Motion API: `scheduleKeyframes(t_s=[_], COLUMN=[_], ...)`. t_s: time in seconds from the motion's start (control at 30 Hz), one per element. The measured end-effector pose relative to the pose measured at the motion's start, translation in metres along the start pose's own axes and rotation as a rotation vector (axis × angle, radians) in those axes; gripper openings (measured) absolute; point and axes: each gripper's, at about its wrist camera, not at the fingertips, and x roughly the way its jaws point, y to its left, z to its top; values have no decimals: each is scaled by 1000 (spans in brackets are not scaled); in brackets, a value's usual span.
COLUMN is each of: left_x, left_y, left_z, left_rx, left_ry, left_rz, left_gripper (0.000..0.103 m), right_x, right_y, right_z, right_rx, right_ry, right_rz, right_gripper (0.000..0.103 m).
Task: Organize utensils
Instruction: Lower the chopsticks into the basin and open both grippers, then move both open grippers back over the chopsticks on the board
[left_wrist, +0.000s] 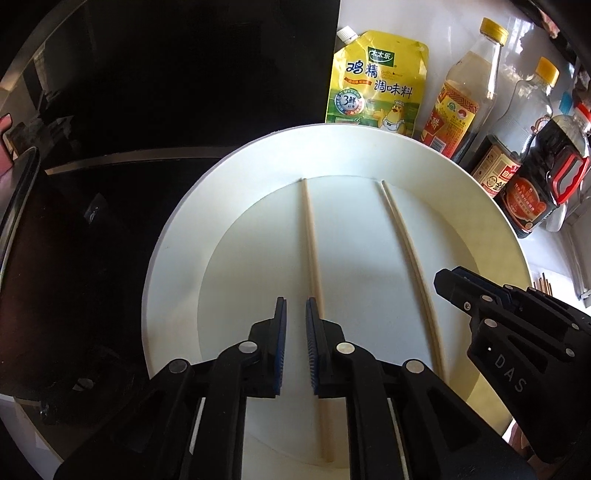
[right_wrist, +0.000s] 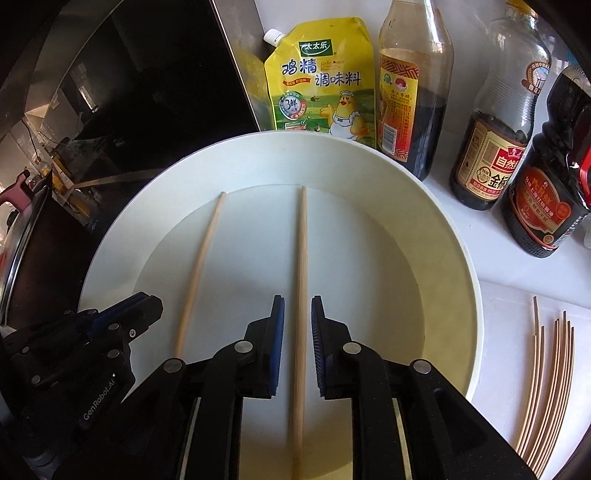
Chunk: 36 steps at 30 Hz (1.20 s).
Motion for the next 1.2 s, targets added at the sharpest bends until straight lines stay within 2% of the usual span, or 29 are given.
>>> scheduleKeyframes(t_s=[0.13,0.27,0.3,0.5,0.87,1.2], left_x=[-9,-23,-27,-44,-72,-91], left_y=[2,3,2,-4,-41,-86], left_z=[-2,-6,-7,-12,-30,-54], left_rx=[-17,-30,-30,-38,-18,4], left_ry=[-19,-57,-70,-97,-126,-137], left_rz=[13,20,24,33,8,-23], left_gripper=[30,61,63,69,73,74], right_x=[-11,-25,-28,-54,-103,-145], right_y=[-2,-6,-7,-15,-42,-88], right_z=[-2,-6,-8,-18,-47,-82], right_rx=[5,7,9,9,5,22], right_ry=[-18,-39,-44,-77,-113,-132], right_rz=[14,15,15,19,-2,-45], right_gripper=[14,14,15,24,25,27])
